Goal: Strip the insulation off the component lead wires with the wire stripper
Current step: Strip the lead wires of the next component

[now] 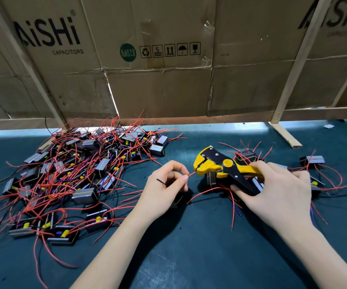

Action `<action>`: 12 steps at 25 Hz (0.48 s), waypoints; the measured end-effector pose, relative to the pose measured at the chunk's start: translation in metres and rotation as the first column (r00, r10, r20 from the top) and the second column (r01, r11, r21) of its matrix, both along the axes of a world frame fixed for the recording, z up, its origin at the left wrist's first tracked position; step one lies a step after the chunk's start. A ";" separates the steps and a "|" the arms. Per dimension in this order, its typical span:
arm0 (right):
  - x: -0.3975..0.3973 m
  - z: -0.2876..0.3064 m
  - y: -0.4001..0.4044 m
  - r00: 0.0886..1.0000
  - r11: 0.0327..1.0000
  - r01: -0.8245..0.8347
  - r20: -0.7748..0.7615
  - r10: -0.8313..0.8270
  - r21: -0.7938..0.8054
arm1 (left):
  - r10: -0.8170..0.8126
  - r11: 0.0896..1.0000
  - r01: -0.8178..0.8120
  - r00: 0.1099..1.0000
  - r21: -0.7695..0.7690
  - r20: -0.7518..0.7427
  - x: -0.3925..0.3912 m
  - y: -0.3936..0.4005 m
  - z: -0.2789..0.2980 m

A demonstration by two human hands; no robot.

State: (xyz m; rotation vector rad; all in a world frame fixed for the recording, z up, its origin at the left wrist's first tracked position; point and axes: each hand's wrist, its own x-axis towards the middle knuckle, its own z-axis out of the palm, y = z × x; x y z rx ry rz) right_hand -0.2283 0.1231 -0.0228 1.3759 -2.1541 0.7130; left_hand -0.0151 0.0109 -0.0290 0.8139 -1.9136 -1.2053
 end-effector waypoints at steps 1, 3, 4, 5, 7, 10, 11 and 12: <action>0.000 0.001 0.000 1.000 1.000 0.000 0.007 0.000 -0.002 | -0.004 1.000 0.004 1.000 0.000 0.000 0.000 0.000 0.000; 0.000 0.002 0.001 1.000 1.000 -0.007 0.014 0.007 0.000 | -0.012 1.000 0.012 1.000 0.006 0.006 0.000 0.000 0.000; 0.000 0.002 0.001 1.000 1.000 -0.014 0.012 0.014 -0.004 | -0.013 1.000 0.013 1.000 0.006 0.012 0.000 0.000 0.000; 0.000 0.002 0.001 1.000 1.000 -0.019 0.007 0.020 -0.020 | -0.013 1.000 0.013 1.000 0.007 0.016 0.000 0.000 0.001; -0.001 0.001 0.001 1.000 0.998 -0.015 -0.005 0.015 -0.062 | -0.002 1.000 0.002 1.000 0.024 0.020 0.000 0.001 0.004; -0.003 -0.006 -0.002 0.999 0.999 0.019 -0.034 -0.020 -0.035 | 0.095 0.994 -0.088 0.987 -0.063 0.132 0.005 0.004 0.011; -0.004 -0.007 -0.003 0.998 0.999 0.033 -0.043 -0.034 -0.035 | 0.182 0.973 -0.131 0.940 -0.189 0.288 0.010 0.004 0.014; -0.006 -0.008 -0.003 0.998 0.998 0.046 -0.039 -0.047 -0.049 | 0.277 0.939 -0.138 0.845 -0.314 0.457 0.016 0.003 0.017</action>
